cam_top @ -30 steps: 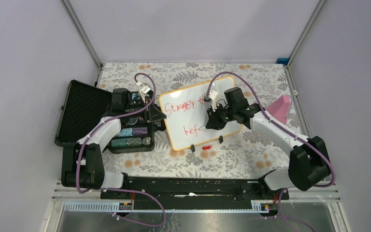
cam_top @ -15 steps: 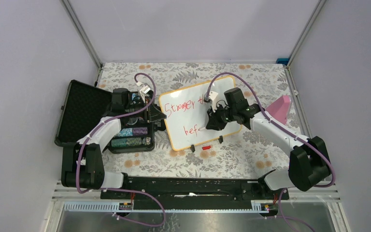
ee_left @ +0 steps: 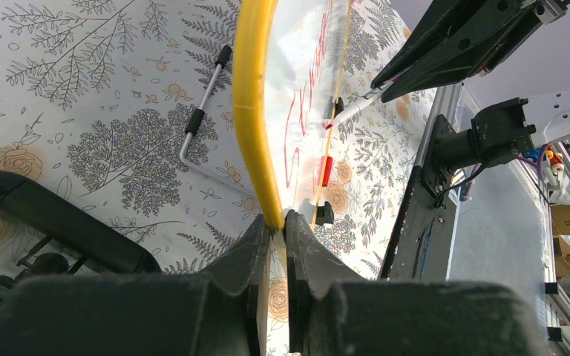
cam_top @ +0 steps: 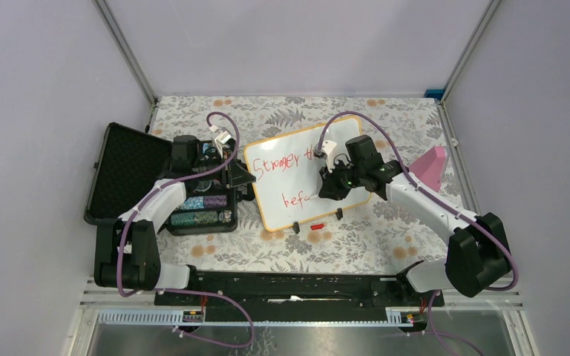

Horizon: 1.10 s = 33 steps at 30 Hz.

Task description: Write a sentence on the whiteboard

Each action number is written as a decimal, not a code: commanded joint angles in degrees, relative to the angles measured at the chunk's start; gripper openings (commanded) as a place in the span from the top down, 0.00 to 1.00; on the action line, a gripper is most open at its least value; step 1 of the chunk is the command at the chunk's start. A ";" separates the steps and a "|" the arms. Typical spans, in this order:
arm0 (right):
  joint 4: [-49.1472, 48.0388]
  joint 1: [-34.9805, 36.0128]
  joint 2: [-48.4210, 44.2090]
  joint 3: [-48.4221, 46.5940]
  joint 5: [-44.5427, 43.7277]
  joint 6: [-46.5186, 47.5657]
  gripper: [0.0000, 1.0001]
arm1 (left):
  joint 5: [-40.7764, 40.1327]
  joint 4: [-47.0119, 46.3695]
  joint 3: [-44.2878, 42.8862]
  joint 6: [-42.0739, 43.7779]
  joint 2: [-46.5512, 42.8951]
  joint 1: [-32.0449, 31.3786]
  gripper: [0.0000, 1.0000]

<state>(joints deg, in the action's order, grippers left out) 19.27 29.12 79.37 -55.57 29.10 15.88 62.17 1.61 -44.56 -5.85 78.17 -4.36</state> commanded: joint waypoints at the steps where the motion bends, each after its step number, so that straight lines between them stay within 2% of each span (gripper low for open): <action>1: -1.24 -0.47 -1.95 -0.58 -4.86 1.01 1.00 | -1.54 -0.17 -1.30 3.65 0.38 -0.21 1.00; 33: -2.19 -0.38 -0.35 -2.96 -1.68 -1.05 1.00 | -1.57 0.06 -1.17 3.81 0.14 -0.21 1.00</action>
<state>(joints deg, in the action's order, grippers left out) 19.55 29.08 78.85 -56.10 28.12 15.14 62.17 1.61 -44.56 -5.82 78.17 -4.36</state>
